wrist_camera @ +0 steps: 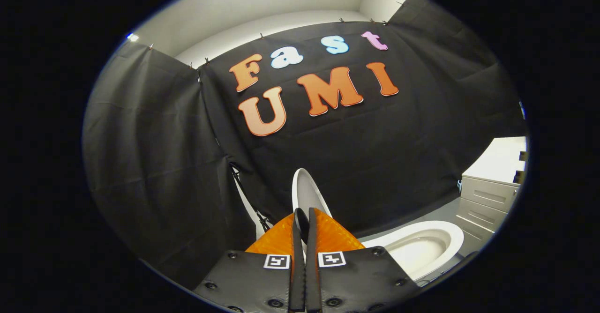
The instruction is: Open the toilet lid.
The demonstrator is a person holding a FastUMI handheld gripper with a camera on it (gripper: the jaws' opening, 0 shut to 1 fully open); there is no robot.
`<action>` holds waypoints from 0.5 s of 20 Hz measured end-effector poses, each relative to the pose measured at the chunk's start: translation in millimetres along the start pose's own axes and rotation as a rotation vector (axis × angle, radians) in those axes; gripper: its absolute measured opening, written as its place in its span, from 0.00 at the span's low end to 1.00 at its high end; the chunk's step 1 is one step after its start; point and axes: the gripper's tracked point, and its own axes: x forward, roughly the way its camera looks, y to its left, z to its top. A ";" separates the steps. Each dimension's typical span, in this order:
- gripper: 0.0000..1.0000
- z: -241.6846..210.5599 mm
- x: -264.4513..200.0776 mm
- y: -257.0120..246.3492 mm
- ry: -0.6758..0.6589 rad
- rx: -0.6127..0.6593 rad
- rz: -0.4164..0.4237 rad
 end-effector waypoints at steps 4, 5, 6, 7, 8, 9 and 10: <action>0.08 -7.8 1.0 30.1 0.033 -0.039 0.048; 0.08 -11.0 1.2 36.7 0.042 -0.046 0.058; 0.09 -13.2 1.0 43.5 0.049 -0.054 0.067; 0.08 -16.3 2.3 50.1 0.060 -0.066 0.079; 0.09 -18.8 3.4 59.0 0.069 -0.078 0.094; 0.08 -25.0 3.2 67.9 0.081 -0.089 0.109; 0.09 -30.6 5.0 76.7 0.090 -0.098 0.123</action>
